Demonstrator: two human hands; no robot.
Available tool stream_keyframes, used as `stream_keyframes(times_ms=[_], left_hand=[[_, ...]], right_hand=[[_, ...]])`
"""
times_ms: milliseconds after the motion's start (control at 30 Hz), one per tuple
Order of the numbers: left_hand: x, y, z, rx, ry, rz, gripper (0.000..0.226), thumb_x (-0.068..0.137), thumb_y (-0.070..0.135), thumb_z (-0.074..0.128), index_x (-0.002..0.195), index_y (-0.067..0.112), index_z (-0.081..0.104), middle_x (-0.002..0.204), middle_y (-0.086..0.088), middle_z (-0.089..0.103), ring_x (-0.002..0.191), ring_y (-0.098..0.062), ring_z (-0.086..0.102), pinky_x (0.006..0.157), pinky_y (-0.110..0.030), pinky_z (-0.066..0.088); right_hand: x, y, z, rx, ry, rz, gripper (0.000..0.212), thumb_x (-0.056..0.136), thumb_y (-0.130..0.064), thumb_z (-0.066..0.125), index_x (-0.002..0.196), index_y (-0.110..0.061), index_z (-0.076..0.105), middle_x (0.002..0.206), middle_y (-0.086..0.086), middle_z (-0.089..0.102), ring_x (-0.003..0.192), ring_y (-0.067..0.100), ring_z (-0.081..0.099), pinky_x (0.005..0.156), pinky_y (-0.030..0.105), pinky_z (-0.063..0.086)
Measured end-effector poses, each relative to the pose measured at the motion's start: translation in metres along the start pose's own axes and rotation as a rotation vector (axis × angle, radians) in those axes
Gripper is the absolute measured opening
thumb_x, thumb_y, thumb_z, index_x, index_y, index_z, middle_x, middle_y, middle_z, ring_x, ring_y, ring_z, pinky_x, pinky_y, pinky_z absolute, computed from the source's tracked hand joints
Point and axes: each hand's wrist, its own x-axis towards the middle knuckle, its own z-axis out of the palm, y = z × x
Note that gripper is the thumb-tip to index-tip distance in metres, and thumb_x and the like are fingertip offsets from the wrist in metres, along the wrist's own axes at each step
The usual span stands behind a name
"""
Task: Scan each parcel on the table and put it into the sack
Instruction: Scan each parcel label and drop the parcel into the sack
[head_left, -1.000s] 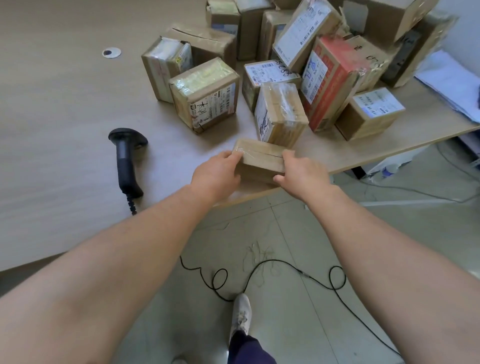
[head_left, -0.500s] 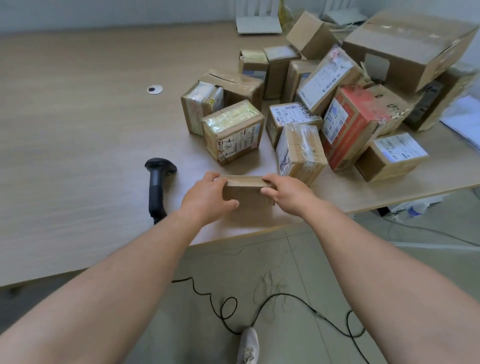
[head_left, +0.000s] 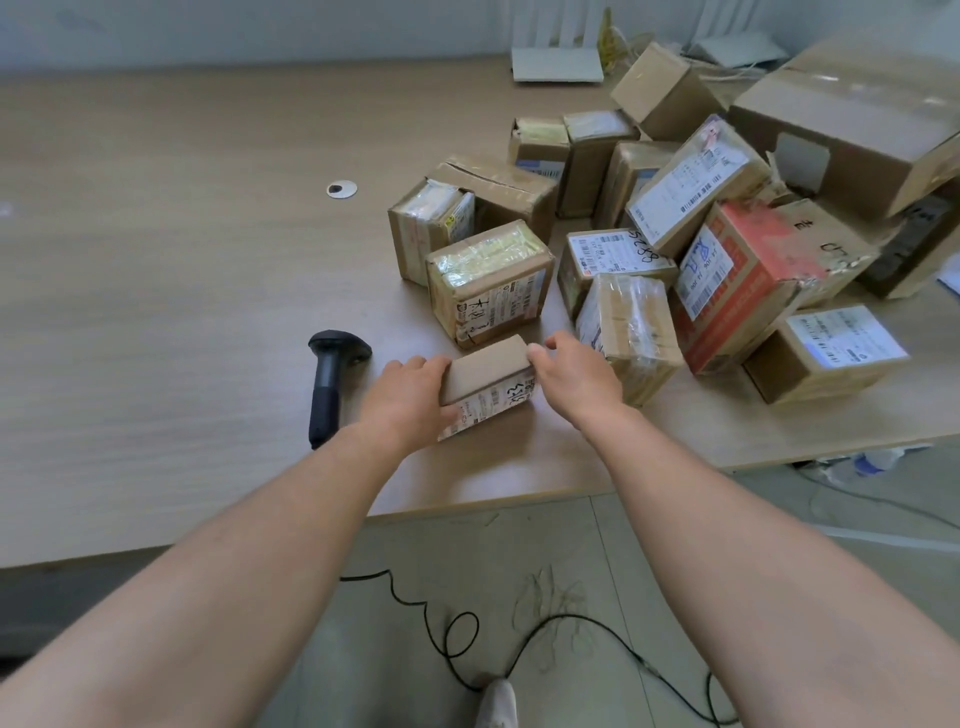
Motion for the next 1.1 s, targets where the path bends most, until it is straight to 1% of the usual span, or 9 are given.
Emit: stream_keyframes(times_ms=[133,233,433,600,700,833,933,1033,1100], left_hand=[[-0.008,-0.012,-0.013,-0.234,0.096,-0.116,0.046,0.086,0.031,0.063,0.126,0.017,0.045,0.118,-0.005,0.057,0.105,-0.025,0.055,0.083,-0.041,0.050],[-0.012,-0.022,-0.031,-0.402,0.187,-0.180,0.044,0.086,0.025,0.064,0.124,0.016,0.045,0.113,-0.001,0.058,0.102,-0.023,0.056,0.078,-0.035,0.047],[-0.023,-0.061,-0.064,-0.617,0.348,-0.240,0.054,0.085,0.027,0.065,0.133,0.019,0.042,0.123,0.000,0.057,0.109,-0.023,0.055,0.091,-0.039,0.048],[-0.034,-0.109,-0.080,-0.790,0.468,-0.258,0.050,0.086,0.027,0.067,0.130,0.020,0.044,0.111,0.008,0.054,0.104,-0.016,0.054,0.091,-0.033,0.045],[-0.034,-0.143,-0.085,-0.847,0.480,-0.275,0.050,0.086,0.026,0.067,0.130,0.020,0.044,0.110,0.007,0.054,0.108,-0.020,0.056,0.092,-0.035,0.046],[-0.030,-0.187,-0.089,-0.863,0.457,-0.265,0.050,0.086,0.026,0.069,0.130,0.020,0.044,0.111,0.006,0.055,0.107,-0.021,0.056,0.091,-0.036,0.046],[-0.026,-0.219,-0.088,-0.868,0.406,-0.264,0.051,0.086,0.026,0.069,0.130,0.020,0.044,0.113,0.004,0.056,0.108,-0.021,0.057,0.093,-0.038,0.047],[-0.022,-0.247,-0.083,-0.848,0.353,-0.272,0.052,0.085,0.024,0.069,0.130,0.018,0.043,0.113,0.004,0.056,0.108,-0.022,0.057,0.093,-0.040,0.047],[-0.020,-0.262,-0.078,-0.860,0.331,-0.286,0.051,0.086,0.022,0.068,0.130,0.018,0.042,0.114,0.004,0.055,0.107,-0.022,0.058,0.094,-0.042,0.048]], right_hand=[[0.003,-0.017,-0.003,0.098,0.106,-0.024,0.044,0.103,-0.046,0.031,0.120,-0.013,0.057,0.110,0.009,0.063,0.102,0.030,0.056,0.077,0.038,0.040],[0.000,-0.039,-0.001,0.151,0.161,-0.074,0.044,0.103,-0.046,0.031,0.110,-0.013,0.059,0.102,0.008,0.062,0.095,0.028,0.055,0.072,0.036,0.036],[-0.013,-0.089,0.010,0.160,0.204,-0.133,0.048,0.105,-0.044,0.030,0.120,-0.010,0.060,0.116,0.014,0.065,0.106,0.034,0.057,0.073,0.036,0.036],[-0.028,-0.128,0.028,0.138,0.147,-0.110,0.044,0.104,-0.046,0.034,0.121,-0.015,0.059,0.118,0.011,0.064,0.112,0.033,0.056,0.077,0.036,0.036],[-0.027,-0.148,0.049,0.156,0.063,-0.106,0.046,0.101,-0.051,0.038,0.130,-0.019,0.054,0.125,0.007,0.062,0.117,0.031,0.055,0.090,0.041,0.045],[-0.020,-0.171,0.083,0.201,-0.092,-0.020,0.062,0.095,-0.056,0.048,0.149,-0.026,0.035,0.150,0.004,0.046,0.135,0.027,0.044,0.106,0.040,0.039],[-0.014,-0.182,0.114,0.282,-0.181,0.081,0.077,0.092,-0.054,0.056,0.155,-0.030,0.018,0.155,0.004,0.039,0.135,0.029,0.044,0.104,0.037,0.041],[-0.005,-0.185,0.140,0.444,-0.221,0.160,0.087,0.091,-0.045,0.064,0.157,-0.031,0.010,0.157,0.003,0.035,0.136,0.029,0.043,0.092,0.032,0.043],[0.004,-0.184,0.152,0.528,-0.207,0.165,0.090,0.090,-0.038,0.068,0.157,-0.030,0.009,0.159,0.003,0.031,0.141,0.027,0.038,0.101,0.033,0.039]])
